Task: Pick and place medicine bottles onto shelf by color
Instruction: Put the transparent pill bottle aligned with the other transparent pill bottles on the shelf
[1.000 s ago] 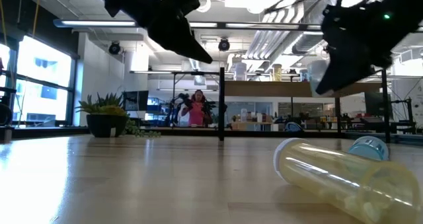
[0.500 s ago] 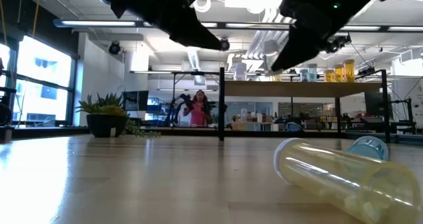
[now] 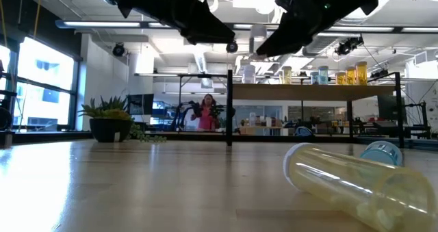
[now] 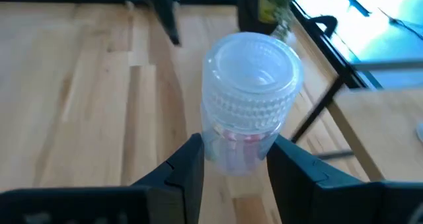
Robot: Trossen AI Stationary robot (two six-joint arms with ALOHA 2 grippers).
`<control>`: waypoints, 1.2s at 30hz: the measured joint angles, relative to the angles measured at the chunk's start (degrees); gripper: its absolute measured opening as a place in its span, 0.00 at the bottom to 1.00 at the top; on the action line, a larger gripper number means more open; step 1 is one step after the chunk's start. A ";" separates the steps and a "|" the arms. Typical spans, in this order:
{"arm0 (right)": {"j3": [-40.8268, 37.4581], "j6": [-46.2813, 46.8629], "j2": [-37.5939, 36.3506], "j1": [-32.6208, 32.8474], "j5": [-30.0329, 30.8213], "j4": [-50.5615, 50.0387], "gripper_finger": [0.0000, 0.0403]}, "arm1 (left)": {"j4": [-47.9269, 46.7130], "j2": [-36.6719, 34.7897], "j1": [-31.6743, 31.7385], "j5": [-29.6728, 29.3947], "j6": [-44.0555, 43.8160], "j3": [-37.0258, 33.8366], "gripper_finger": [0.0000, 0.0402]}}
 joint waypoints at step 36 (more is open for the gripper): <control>-0.02 2.03 6.34 2.32 -7.56 14.74 0.31 | 5.39 0.00 -4.22 -2.51 -16.58 0.02 0.63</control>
